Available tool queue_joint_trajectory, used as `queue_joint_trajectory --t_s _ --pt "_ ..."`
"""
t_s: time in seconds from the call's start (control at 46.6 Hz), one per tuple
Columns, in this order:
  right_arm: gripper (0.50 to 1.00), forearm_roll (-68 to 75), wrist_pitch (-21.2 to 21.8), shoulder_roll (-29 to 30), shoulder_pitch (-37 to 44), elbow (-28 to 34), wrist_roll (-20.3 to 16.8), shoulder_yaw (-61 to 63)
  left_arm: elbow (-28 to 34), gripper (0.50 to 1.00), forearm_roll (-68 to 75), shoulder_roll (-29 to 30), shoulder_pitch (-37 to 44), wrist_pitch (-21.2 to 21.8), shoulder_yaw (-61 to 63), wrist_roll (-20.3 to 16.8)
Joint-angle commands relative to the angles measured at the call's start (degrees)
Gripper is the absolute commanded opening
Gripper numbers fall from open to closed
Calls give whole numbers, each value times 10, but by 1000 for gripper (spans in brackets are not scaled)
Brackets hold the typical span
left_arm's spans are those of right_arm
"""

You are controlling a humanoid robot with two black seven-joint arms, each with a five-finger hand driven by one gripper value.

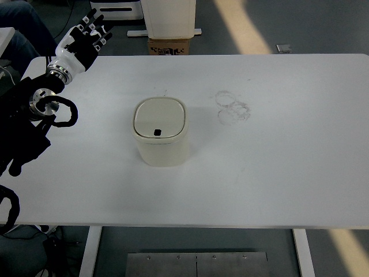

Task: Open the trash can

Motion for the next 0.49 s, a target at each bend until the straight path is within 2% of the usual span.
queue_joint_trajectory --t_s 0.0,0.365,0.472 --pt "991 0 0 0 0 0 0 0 -31 1000 -1 18 -1 5 4 0" --pt "991 0 0 0 0 0 0 0 -138 1000 -2 93 -39 20 93 3" --pt "991 0 0 0 0 0 0 0 -184 1000 -1 118 -59 23 111 32"
